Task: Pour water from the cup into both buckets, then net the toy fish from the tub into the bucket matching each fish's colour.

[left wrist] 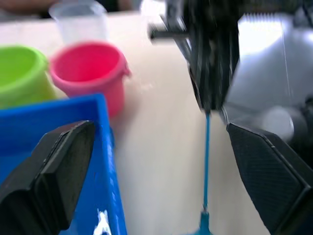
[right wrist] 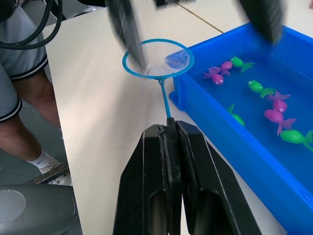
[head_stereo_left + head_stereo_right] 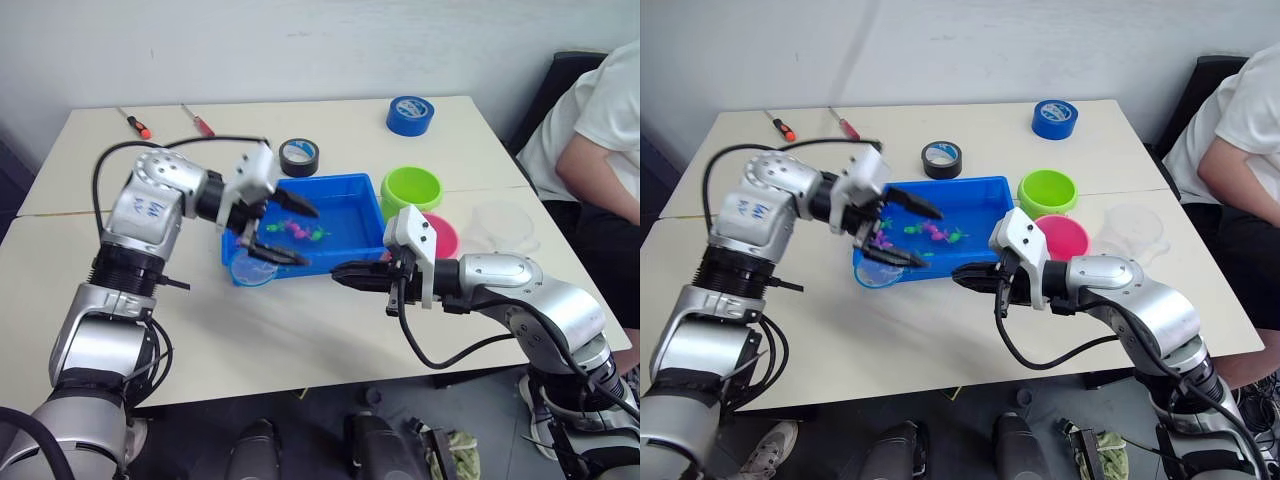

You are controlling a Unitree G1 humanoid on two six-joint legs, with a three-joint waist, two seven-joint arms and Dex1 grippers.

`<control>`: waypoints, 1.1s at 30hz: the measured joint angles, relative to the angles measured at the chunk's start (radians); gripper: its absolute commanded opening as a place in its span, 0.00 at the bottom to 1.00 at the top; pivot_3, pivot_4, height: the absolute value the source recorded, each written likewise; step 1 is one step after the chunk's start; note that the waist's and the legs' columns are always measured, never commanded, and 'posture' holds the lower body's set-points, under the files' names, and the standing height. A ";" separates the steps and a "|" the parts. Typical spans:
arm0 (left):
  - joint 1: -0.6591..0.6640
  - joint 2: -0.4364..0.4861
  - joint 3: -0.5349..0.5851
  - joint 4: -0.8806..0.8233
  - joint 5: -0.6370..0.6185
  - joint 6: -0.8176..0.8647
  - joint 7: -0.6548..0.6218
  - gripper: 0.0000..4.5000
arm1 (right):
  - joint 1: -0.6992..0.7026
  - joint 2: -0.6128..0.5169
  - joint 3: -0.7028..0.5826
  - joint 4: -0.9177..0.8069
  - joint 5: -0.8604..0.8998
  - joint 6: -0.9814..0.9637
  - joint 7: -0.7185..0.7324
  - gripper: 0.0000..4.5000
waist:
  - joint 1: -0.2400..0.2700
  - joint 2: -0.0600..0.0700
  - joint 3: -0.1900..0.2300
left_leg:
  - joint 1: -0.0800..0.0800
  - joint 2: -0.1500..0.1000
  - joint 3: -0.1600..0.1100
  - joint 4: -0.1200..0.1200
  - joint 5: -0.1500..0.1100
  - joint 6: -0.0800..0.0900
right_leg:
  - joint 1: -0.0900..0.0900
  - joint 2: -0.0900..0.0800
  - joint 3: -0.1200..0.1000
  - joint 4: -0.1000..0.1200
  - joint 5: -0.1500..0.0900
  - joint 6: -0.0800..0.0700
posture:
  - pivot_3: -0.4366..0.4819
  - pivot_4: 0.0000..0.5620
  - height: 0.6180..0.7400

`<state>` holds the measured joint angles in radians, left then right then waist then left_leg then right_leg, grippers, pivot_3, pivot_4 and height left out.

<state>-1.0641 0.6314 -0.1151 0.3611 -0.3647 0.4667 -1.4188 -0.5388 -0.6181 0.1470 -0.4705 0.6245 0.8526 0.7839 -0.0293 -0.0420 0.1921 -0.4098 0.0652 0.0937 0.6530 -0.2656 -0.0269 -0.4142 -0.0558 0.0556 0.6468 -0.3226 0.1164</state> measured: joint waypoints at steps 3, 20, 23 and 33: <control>-0.053 0.047 0.109 -0.002 -0.069 0.121 0.056 0.99 | 0.001 0.000 0.000 0.000 -0.001 -0.002 0.000 0.00 | -0.004 0.000 0.000 | 0.001 0.000 0.000 -0.001 0.000 0.000 | 0.000 0.000 0.000 0.000 0.000 0.000 | 0.48 0.27 0.92; 0.243 0.326 0.322 -0.002 -0.065 0.130 0.217 0.99 | -0.173 -0.062 -0.007 0.176 -0.152 -0.055 -0.032 0.00 | -0.002 0.000 0.000 | 0.002 0.000 0.003 0.000 0.000 0.000 | 0.000 -0.002 0.000 0.001 0.000 0.000 | 0.48 0.27 0.92; 0.355 0.310 0.317 -0.087 -0.064 0.096 0.225 0.99 | -0.248 -0.035 0.048 0.322 -0.305 -0.148 -0.097 0.00 | -0.009 0.000 0.000 | 0.001 0.000 0.003 -0.002 0.001 -0.001 | -0.003 -0.001 0.001 0.003 -0.001 -0.001 | 0.48 0.27 0.92; 0.493 0.291 0.332 -0.231 -0.092 0.105 0.265 0.99 | -0.232 -0.003 0.122 0.386 -0.434 -0.200 -0.073 0.00 | -0.007 0.000 0.000 | -0.012 0.001 0.004 0.007 0.001 -0.001 | -0.017 -0.001 0.002 0.012 -0.001 -0.002 | 0.48 0.27 0.92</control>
<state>-0.5713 0.9222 0.2173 0.1305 -0.4567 0.5717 -1.1534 -0.7710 -0.6212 0.2695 -0.0844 0.1908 0.6526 0.7110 -0.0362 -0.0416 0.1923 -0.4219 0.0661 0.0982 0.6595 -0.2648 -0.0283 -0.4311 -0.0567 0.0577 0.6588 -0.3239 0.1143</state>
